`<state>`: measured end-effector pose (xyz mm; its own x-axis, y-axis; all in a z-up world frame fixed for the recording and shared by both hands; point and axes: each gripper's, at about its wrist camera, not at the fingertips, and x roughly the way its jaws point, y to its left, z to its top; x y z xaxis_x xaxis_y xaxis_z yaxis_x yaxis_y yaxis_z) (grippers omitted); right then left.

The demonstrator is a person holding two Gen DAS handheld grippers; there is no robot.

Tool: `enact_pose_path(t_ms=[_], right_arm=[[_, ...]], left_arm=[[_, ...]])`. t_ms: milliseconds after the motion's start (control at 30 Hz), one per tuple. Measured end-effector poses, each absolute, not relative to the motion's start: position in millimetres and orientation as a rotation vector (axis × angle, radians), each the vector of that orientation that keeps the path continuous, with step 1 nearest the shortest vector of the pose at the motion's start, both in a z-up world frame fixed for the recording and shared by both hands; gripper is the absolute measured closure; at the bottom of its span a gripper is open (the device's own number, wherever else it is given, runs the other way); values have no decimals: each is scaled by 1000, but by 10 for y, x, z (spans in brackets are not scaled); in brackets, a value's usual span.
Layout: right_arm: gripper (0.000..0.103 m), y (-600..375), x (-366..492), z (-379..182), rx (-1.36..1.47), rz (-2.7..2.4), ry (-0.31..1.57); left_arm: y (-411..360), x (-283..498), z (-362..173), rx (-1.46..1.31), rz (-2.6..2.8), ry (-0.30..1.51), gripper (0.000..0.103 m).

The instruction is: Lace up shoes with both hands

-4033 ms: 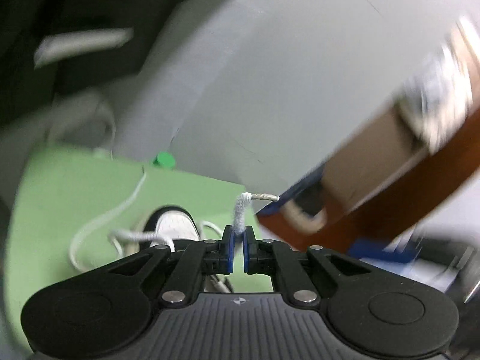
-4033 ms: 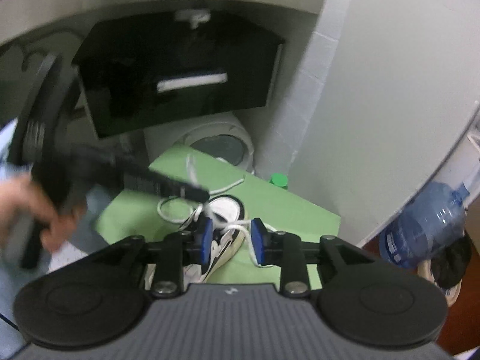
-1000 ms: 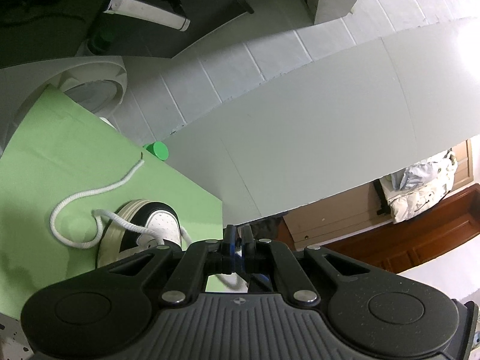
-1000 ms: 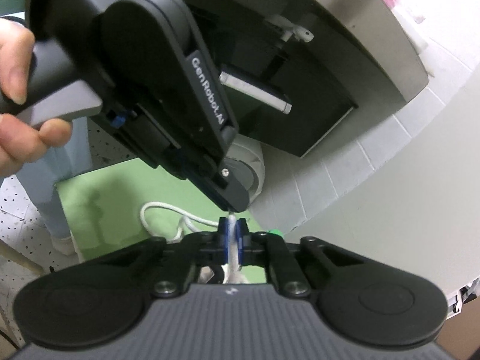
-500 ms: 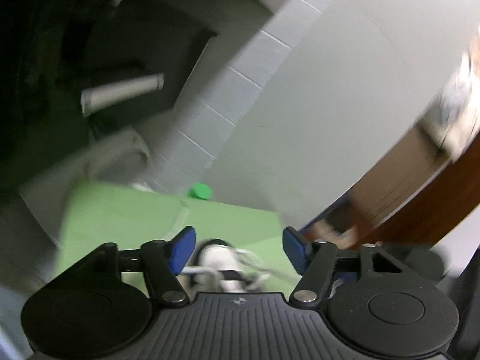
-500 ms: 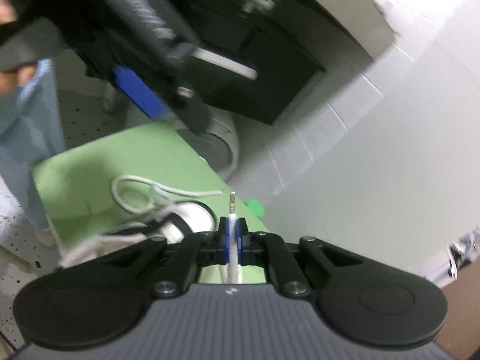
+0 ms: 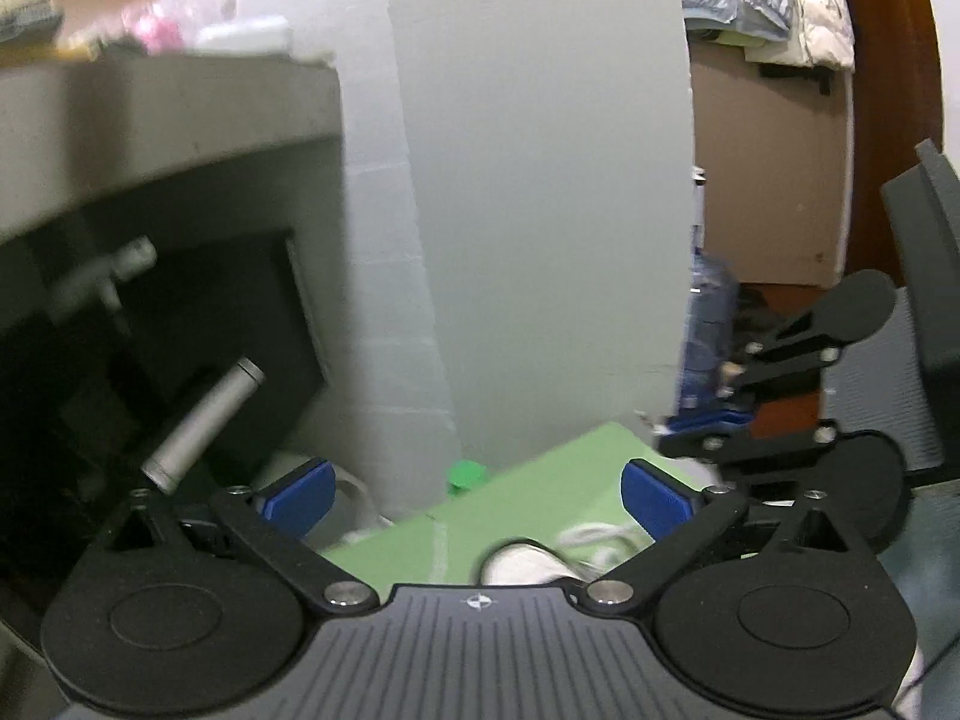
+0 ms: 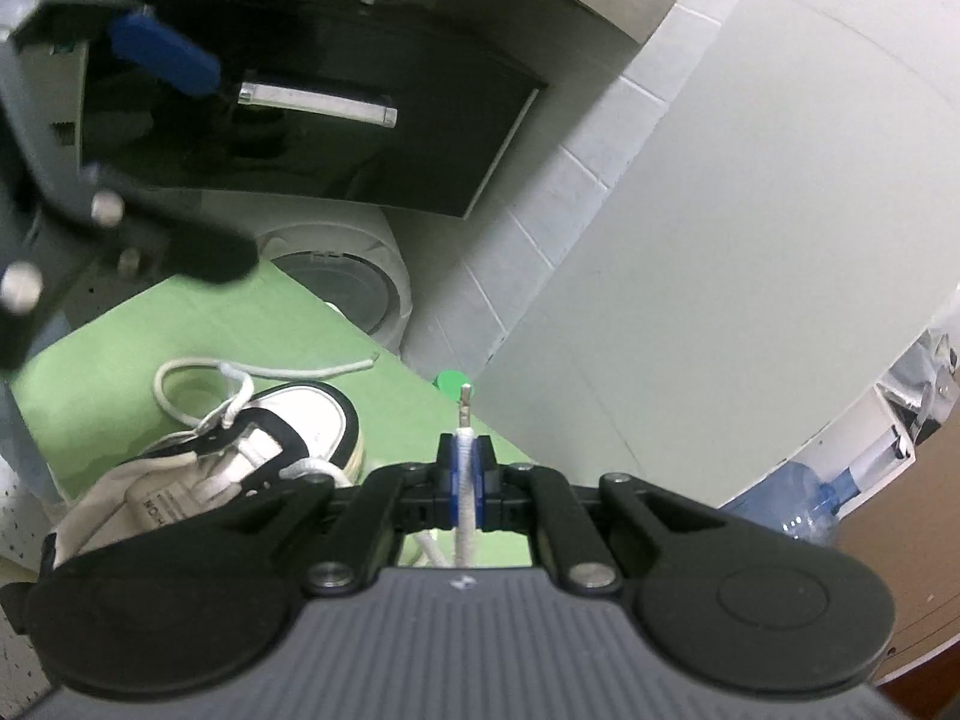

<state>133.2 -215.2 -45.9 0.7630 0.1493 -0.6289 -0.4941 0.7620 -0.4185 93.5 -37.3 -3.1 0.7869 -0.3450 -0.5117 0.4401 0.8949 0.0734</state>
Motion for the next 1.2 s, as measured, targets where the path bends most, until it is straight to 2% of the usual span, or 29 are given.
enact_pose_path(t_ms=[100,133,167,200,267,367,533,1000,1067,1200], right_arm=[[98,-2163,1342,-457,-596,375,605],[98,-2168,1345,-458,-592,374,607],[98,-2168,1349,-463,-589,371,609],[98,-2170,1352,-465,-586,371,610],[98,-2177,1354,-468,-579,371,612],[98,-2163,1346,-468,-576,377,607],[98,-2137,1340,-485,-578,391,609],[98,-2126,1350,-490,-557,419,616],[98,-2107,1335,-496,-563,432,611],[98,-2070,1303,-509,-573,464,608]], left_arm=[[-409,910,-122,197,-488,595,3],[-435,899,-170,218,-512,628,12],[-472,878,-216,251,-544,650,30],[-511,860,-258,280,-566,666,39],[-604,855,-351,332,-587,720,64],[-671,874,-432,351,-614,770,79],[-790,883,-503,376,-618,804,87],[-842,1044,-785,391,-516,899,87],[-858,1067,-816,407,-509,896,82],[-807,1125,-843,378,-480,908,81]])
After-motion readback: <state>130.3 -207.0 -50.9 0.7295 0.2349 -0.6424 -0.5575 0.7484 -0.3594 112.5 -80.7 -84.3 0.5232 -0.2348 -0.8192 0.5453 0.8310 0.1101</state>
